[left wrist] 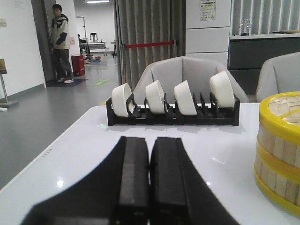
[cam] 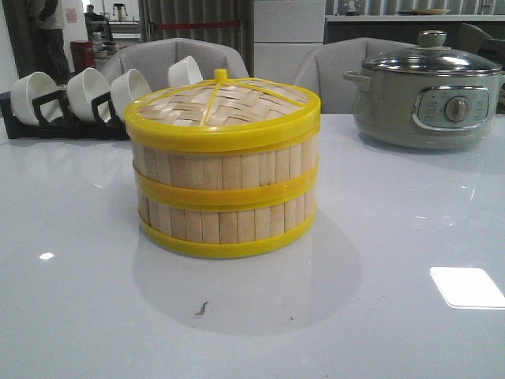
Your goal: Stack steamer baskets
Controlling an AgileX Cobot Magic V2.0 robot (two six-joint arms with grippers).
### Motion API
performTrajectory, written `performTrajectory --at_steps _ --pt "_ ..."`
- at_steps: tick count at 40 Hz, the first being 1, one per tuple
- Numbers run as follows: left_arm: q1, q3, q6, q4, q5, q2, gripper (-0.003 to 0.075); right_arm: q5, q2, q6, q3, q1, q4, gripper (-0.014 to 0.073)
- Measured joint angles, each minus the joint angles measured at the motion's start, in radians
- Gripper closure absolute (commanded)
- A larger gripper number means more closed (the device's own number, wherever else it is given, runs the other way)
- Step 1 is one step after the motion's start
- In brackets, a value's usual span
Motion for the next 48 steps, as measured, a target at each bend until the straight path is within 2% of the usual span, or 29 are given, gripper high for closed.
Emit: performTrajectory --at_steps 48 --pt "0.000 0.000 0.000 0.000 0.000 0.000 0.0636 -0.028 0.000 0.000 0.000 0.007 -0.006 0.0567"
